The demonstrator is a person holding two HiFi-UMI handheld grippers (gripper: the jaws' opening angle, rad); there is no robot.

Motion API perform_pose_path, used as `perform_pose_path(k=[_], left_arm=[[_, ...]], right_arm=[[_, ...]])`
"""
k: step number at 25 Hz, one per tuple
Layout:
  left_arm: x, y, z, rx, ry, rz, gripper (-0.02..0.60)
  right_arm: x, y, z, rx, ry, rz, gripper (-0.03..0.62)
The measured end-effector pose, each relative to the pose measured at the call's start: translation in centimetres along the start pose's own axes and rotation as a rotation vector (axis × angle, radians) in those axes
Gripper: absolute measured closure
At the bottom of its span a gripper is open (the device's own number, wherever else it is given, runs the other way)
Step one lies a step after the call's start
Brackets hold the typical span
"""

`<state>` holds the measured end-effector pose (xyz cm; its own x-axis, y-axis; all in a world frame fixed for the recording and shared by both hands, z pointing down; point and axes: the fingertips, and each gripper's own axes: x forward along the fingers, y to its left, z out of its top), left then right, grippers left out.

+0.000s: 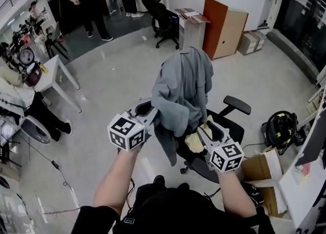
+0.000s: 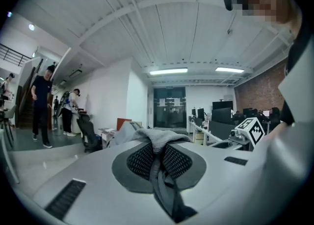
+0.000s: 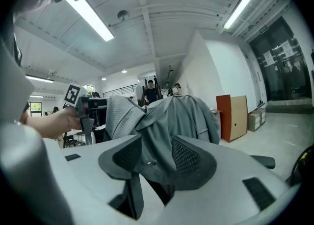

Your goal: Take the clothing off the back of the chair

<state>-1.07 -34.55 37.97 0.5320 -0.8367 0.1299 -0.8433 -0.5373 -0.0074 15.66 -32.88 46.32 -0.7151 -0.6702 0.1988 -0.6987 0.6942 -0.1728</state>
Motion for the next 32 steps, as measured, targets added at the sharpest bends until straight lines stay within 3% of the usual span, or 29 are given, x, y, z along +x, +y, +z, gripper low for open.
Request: perform_pose_path(k=[6, 11, 17, 19, 24, 29, 32], left_arm=[[0.5, 4.1, -3.2, 0.0, 0.084, -0.007, 0.552], [1.6, 5.9, -5.3, 0.02, 0.116, -0.062, 0.549], [2.3, 7.3, -6.8, 0.044, 0.134, -0.146, 0.543], [2.3, 7.9, -7.2, 0.048, 0.132, -0.161, 0.535], [2.3, 8.3, -7.3, 0.053, 0.098, -0.221, 0.526], [1.9, 7.1, -6.3, 0.123, 0.07, -0.261, 0.517], [0.6, 6.3, -4.3, 0.165, 0.013, -0.26, 0.514]], right_arm=[[6.9, -1.3, 3.2, -0.05, 0.028, 0.006, 0.364], [13.2, 0.8, 5.6, 0.03, 0.017, 0.063, 0.339], [18.3, 2.6, 5.6, 0.149, 0.055, 0.101, 0.321], [18.3, 3.1, 5.8, 0.127, 0.039, 0.079, 0.404], [16.8, 4.2, 7.8, 0.036, -0.049, -0.02, 0.532], [14.8, 8.6, 10.2, -0.008, -0.096, 0.061, 0.55], [13.2, 11.7, 11.7, -0.034, -0.122, 0.111, 0.551]])
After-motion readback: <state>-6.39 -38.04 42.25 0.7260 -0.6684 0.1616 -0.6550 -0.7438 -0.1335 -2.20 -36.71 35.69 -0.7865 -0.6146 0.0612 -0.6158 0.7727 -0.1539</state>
